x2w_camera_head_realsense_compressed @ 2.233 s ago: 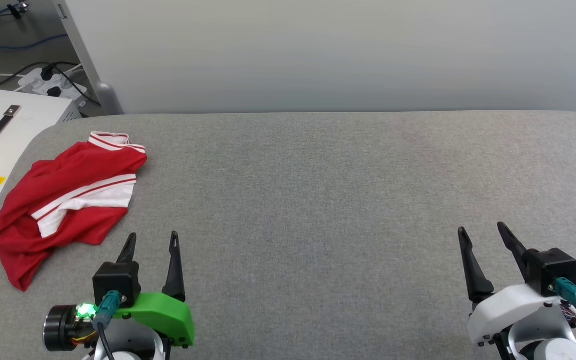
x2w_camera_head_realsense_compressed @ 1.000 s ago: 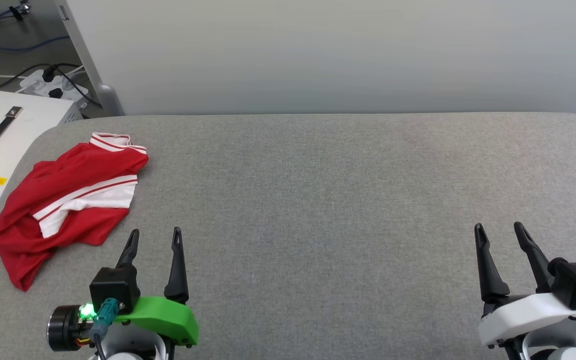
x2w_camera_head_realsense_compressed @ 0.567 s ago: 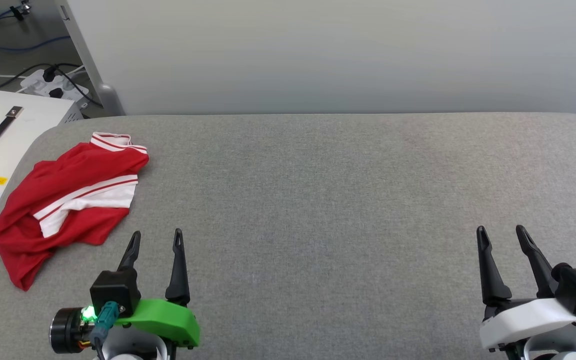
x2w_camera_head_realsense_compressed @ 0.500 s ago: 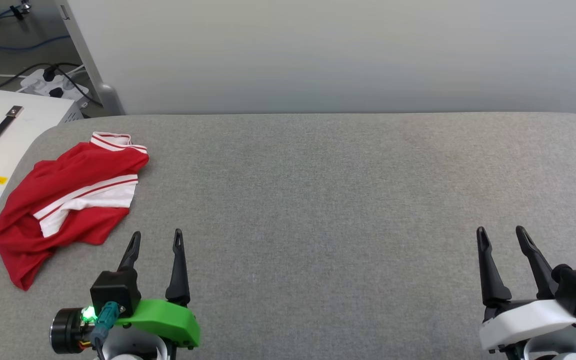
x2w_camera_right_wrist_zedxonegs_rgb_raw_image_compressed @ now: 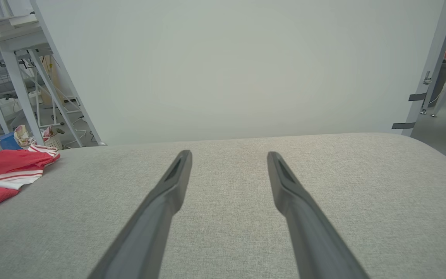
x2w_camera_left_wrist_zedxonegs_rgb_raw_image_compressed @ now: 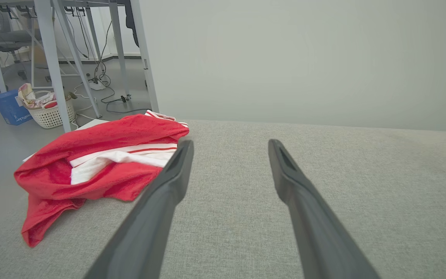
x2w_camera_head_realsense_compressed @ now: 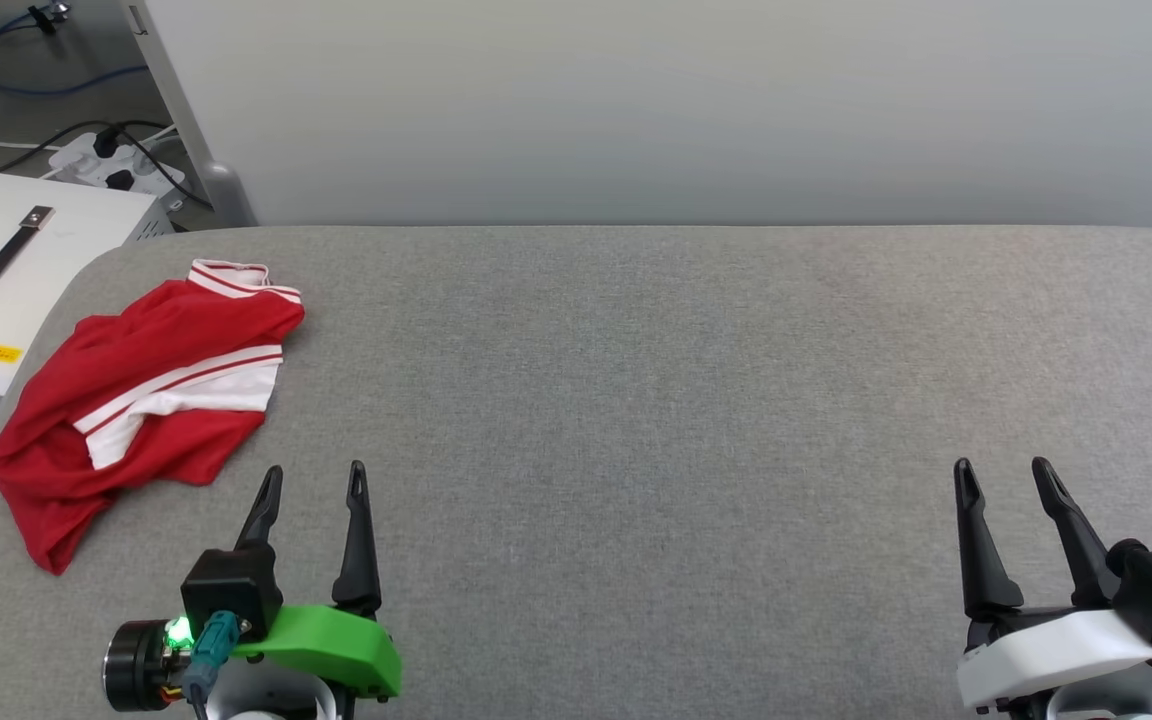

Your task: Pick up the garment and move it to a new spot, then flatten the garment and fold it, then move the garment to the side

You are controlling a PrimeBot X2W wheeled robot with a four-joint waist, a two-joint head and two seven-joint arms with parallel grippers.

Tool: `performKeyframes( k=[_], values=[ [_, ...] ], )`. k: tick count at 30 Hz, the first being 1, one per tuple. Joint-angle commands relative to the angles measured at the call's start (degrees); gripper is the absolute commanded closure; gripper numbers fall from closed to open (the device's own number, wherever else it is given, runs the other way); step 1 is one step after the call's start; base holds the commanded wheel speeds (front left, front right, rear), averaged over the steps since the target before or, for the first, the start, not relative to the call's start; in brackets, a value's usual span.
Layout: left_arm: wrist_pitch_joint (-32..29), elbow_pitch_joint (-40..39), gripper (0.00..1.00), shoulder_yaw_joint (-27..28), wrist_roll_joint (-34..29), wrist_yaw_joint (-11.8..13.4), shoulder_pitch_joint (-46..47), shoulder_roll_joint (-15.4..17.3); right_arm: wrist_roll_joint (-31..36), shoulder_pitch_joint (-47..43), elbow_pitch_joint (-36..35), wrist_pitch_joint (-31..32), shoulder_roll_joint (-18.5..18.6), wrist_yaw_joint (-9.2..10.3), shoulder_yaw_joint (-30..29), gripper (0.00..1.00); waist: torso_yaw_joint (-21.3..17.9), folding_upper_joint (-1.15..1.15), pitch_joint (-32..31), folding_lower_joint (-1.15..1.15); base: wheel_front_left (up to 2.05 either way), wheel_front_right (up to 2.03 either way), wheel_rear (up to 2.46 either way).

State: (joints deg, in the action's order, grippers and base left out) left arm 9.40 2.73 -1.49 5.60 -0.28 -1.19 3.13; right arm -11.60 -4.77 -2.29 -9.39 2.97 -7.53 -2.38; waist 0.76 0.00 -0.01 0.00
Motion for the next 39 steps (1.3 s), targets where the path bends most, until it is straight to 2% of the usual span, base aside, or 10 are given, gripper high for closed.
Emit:
performKeyframes(
  k=[1,12,39],
  values=[
    [0.6,0.2,0.0,0.0,0.4,0.0,-0.8,-0.2,0.1,-0.9,-0.6,-0.7,-0.1,0.02,0.3,0.0,0.2,0.0,0.1,0.0,0.0,0.0,0.0],
    [1.9,0.8,0.0,0.7,0.8,0.3,0.1,-0.2,0.4,-1.2,-1.0,-2.0,-0.1,0.03,1.4,0.0,4.6,0.0,1.2,0.0,0.0,0.0,0.0],
    [5.1,2.2,0.0,4.9,6.2,0.9,1.6,-0.2,2.6,0.0,-1.5,-5.1,-0.1,0.04,5.4,0.0,24.6,0.0,5.0,0.0,0.0,0.0,0.0]
  ],
)
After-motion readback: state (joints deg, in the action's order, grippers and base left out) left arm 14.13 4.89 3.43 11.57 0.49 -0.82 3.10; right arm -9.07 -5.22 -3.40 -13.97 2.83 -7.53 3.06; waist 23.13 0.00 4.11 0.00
